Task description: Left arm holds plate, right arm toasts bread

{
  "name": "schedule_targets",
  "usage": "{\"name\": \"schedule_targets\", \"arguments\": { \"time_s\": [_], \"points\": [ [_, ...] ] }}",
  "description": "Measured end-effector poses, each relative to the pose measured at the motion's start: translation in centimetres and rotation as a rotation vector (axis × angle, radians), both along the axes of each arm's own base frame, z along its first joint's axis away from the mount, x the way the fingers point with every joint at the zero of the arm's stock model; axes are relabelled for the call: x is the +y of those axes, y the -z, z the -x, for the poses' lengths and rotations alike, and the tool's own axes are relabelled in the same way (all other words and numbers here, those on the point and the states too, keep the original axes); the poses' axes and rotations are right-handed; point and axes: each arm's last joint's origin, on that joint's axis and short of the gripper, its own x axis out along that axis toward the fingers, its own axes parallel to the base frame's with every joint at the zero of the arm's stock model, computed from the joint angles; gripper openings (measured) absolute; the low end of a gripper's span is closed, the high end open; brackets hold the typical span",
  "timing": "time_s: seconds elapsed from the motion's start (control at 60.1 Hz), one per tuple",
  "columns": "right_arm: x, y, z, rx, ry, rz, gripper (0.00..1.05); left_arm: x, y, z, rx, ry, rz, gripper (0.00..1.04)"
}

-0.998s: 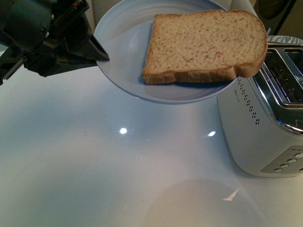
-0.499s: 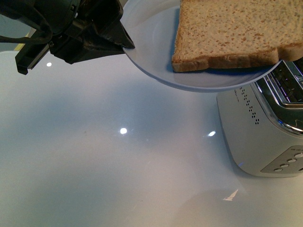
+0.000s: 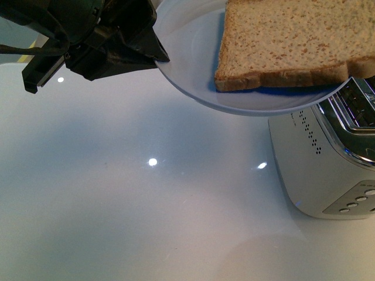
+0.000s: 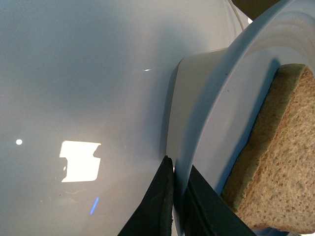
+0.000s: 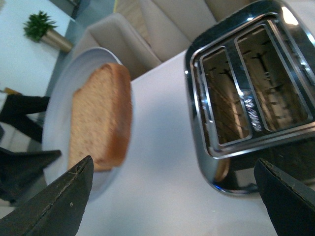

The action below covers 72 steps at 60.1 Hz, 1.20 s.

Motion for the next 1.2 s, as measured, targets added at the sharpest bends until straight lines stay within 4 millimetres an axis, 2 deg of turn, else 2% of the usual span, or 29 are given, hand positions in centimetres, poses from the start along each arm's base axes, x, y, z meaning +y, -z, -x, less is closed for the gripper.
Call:
{"name": "schedule_targets", "arguments": {
  "time_s": [0.1,0.283,0.499,0.732,0.898,1.197],
  "points": [
    [0.2,-0.1,-2.6,0.009,-0.059,-0.107,0.96,-0.1,0.0,0.0,0.003,0.001,-0.001,0.03],
    [1.1,0.9,-5.0,0.058,-0.112,-0.184,0.96,-0.2,0.1,0.1,0.008,0.005,0.001,0.03],
    [2.0,1.3,-6.4,0.074,-0.153,-0.21,0.96,-0.3,0.3,0.1,0.014,0.006,-0.002,0.03],
    [2.3,1.7,-7.0,0.093,-0.176,-0.221,0.93,-0.3,0.3,0.1,0.015,0.005,-0.001,0.03],
    [2.8,1.9,-7.4,0.103,-0.193,-0.225,0.73,-0.3,0.3,0.1,0.018,0.005,0.002,0.03],
    [3.1,1.6,-7.6,0.1,-0.19,-0.216,0.24,-0.4,0.4,0.1,0.02,0.006,0.007,0.03]
  ]
}}
